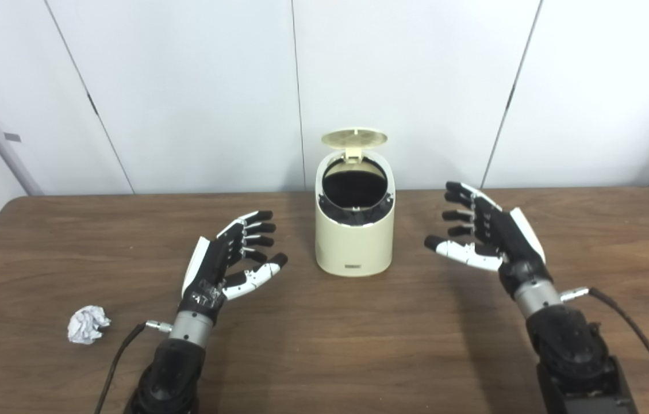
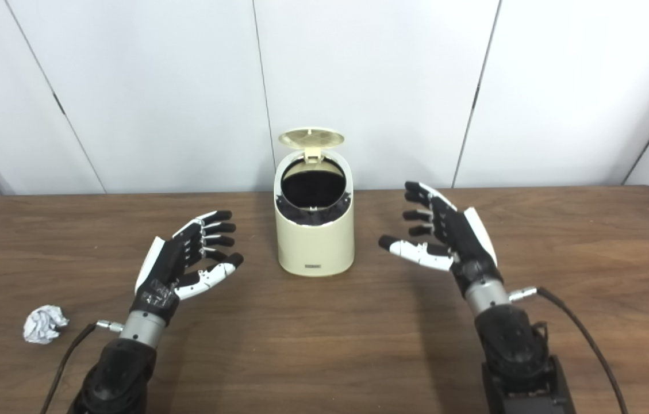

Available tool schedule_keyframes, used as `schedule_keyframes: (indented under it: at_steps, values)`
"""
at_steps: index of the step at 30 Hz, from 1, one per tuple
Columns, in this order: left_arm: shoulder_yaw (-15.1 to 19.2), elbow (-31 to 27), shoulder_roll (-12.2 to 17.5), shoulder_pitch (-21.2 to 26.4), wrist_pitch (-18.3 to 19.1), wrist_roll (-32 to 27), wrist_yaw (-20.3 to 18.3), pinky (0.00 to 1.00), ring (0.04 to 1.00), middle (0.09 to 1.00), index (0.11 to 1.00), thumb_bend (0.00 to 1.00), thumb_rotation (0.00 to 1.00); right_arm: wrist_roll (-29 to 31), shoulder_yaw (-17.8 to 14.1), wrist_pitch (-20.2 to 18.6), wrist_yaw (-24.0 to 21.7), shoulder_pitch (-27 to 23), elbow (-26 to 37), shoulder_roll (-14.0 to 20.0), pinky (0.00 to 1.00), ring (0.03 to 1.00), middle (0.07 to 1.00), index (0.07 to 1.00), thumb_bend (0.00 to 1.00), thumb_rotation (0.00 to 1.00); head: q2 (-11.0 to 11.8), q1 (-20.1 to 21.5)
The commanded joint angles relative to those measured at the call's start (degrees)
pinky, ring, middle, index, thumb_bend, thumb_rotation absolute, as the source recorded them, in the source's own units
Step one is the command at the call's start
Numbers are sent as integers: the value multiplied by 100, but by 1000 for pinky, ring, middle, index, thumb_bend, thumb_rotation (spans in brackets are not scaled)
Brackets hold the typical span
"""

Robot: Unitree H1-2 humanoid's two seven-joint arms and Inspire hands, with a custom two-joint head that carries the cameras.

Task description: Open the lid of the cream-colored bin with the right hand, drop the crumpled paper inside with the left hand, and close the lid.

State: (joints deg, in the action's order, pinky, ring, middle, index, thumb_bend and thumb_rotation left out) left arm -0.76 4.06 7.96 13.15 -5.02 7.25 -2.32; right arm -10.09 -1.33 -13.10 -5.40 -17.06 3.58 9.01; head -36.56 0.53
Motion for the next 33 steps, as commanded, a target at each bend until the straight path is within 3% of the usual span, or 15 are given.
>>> schedule_keyframes:
  at_steps: [1, 7, 16, 21, 24, 26, 33]
  values:
    - [16, -155, 46, 210, -108, 65, 61, 597, 706, 764, 816, 597, 152, 107, -71, 337, 132, -180, 118, 4, 683, 782, 868, 856, 627, 265, -3, 5]
    - [18, -228, 22, 192, -66, 16, 43, 592, 703, 763, 816, 609, 152, 35, -10, 301, 206, -58, 163, 44, 683, 801, 871, 861, 670, 251, -14, -278]
    - [-164, -91, -294, 224, -168, 227, 201, 588, 701, 765, 815, 641, 163, 374, -129, 591, 24, 30, -23, 397, 691, 815, 881, 891, 654, 241, 164, -1924]
    - [-237, -48, -383, 257, -155, 456, 320, 580, 709, 768, 814, 616, 115, 378, -111, 358, 14, 33, 77, 477, 708, 832, 886, 887, 616, 197, 287, -2275]
    - [-290, -182, -245, 222, -158, 902, 425, 582, 716, 771, 815, 624, 177, 444, -105, 489, -28, 5, 18, 495, 686, 822, 876, 872, 607, 203, 328, -2401]
    - [-275, -316, -178, 181, -147, 1064, 446, 552, 703, 771, 805, 663, 151, 570, -133, 654, -83, -22, -70, 512, 679, 815, 880, 878, 612, 159, 342, -2451]
    - [-448, -1477, 649, -59, 493, 2312, -16, 548, 690, 759, 782, 674, 149, 534, -118, 422, -110, -100, 80, 544, 618, 787, 877, 878, 628, 139, 402, -2574]
